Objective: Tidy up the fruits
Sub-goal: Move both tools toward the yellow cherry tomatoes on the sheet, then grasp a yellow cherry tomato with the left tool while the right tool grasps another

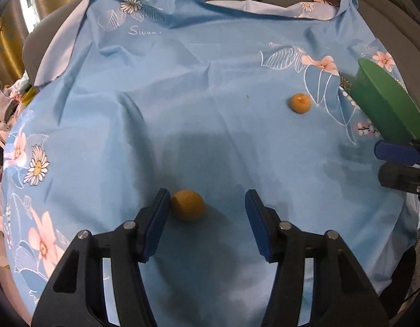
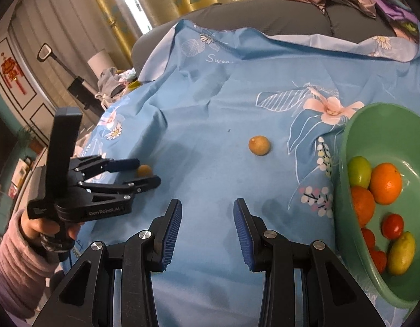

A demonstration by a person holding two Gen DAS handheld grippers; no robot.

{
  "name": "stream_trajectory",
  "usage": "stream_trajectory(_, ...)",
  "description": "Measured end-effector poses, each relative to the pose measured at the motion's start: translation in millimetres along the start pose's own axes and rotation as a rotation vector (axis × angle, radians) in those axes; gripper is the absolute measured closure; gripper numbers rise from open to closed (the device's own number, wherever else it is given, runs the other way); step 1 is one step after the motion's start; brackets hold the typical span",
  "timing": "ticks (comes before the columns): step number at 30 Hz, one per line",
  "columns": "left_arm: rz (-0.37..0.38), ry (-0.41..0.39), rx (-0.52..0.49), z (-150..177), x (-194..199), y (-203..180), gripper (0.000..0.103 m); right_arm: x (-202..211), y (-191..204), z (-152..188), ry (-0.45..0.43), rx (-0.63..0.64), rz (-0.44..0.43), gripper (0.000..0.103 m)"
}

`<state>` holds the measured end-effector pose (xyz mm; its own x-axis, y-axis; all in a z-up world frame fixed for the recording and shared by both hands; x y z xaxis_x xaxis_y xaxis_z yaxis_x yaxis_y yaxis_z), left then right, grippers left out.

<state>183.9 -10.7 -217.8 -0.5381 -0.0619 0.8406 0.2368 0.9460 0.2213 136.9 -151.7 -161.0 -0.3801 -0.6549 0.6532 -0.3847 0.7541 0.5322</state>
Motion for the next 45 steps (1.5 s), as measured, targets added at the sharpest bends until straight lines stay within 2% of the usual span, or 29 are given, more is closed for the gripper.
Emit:
stream_trajectory(8, 0.048, -0.007, 0.007, 2, 7, -3, 0.052, -4, -9, -1, -0.008, -0.025, -0.007, 0.063)
stream_trajectory(12, 0.101, -0.039, 0.003, -3, 19, -13, 0.053, -5, -12, -4, -0.008, -0.025, -0.006, 0.063)
stream_trajectory(13, 0.071, -0.051, -0.001, -4, 18, -11, 0.052, -6, -13, -5, -0.007, -0.024, -0.004, 0.063)
stream_trajectory(15, 0.013, -0.036, -0.007, -3, 10, -7, 0.056, -8, -15, -10, -0.008, -0.023, 0.006, 0.063)
stream_trajectory(18, 0.008, 0.008, 0.0, 2, -3, -4, 0.056, -10, -14, -16, -0.013, -0.015, 0.005, 0.063)
stream_trajectory(20, 0.002, 0.004, -0.005, 2, -5, -3, 0.059, -13, -15, -21, -0.011, -0.005, 0.016, 0.063)
stream_trajectory(25, -0.001, 0.006, 0.012, 1, -8, 3, 0.075, -24, -23, -34, -0.004, -0.002, 0.045, 0.063)
stream_trajectory(33, -0.041, -0.019, -0.008, 5, -6, 3, 0.076, -48, -41, -43, 0.059, 0.027, 0.139, 0.063)
stream_trajectory(41, 0.037, -0.019, 0.051, 6, 0, 8, 0.077, -73, -65, -51, 0.137, 0.045, 0.287, 0.063)
stream_trajectory(43, 0.039, -0.019, 0.054, 7, 0, 7, 0.077, -79, -66, -50, 0.165, 0.025, 0.256, 0.063)
stream_trajectory(45, 0.043, -0.02, 0.059, 7, 1, 7, 0.077, -80, -66, -51, 0.167, 0.021, 0.243, 0.07)
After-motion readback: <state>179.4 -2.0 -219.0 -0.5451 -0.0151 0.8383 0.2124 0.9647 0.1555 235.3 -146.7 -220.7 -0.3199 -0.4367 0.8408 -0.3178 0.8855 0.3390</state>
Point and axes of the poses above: each gripper's, at about its wrist camera, not at the fingertips, and x roughly against the way its jaws point, y to its left, z to its underside, the point moved 9 cm from there along -x, roughly the way its jaws point, and after that the axes turned 13 degrees about -z, right-handed, at the moved point
